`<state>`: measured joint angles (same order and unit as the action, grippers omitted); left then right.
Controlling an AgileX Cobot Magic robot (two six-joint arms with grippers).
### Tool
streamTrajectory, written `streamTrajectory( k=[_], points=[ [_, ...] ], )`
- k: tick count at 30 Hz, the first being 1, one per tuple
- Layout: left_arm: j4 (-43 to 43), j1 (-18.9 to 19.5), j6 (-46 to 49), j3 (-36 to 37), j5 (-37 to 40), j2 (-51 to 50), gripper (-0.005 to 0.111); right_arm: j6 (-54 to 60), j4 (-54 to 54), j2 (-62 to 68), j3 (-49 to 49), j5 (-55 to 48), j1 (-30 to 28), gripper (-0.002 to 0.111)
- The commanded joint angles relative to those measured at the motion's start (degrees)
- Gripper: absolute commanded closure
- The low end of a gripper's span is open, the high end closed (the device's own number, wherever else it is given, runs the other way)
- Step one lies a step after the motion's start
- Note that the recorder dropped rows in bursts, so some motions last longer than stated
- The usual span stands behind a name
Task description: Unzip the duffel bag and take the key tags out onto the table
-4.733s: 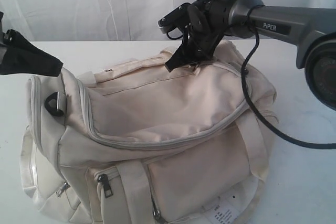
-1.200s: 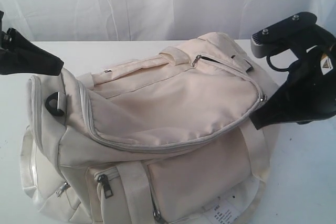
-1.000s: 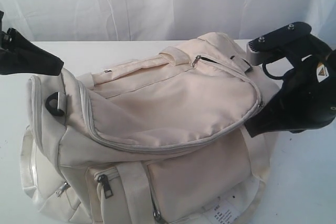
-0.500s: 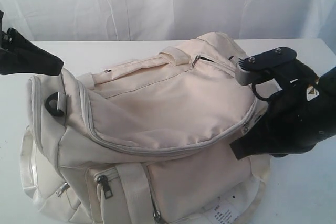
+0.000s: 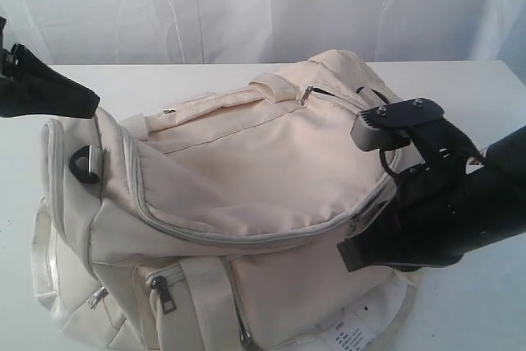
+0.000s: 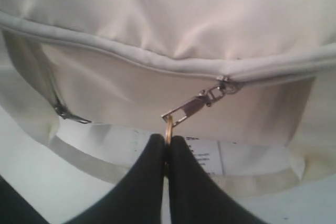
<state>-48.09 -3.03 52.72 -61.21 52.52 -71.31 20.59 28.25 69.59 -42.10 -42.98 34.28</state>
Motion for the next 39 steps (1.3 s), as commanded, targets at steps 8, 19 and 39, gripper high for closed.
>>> streamTrajectory(
  k=[8, 19, 39],
  points=[
    [-1.15, -0.07, 0.07, 0.55, 1.27, 0.60, 0.107, 7.37, 10.68, -0.16, 0.86, -0.61, 2.67, 0.108],
    [-1.61, -0.07, -0.19, 0.55, 1.27, 0.60, 0.107, 7.43, 17.45, 3.71, 0.86, 8.00, 15.33, 0.108],
    [-1.64, -0.07, -2.75, 0.55, 0.66, 0.60, 0.107, 8.32, 20.09, 17.30, -14.35, 15.35, 28.68, 0.108]
  ],
)
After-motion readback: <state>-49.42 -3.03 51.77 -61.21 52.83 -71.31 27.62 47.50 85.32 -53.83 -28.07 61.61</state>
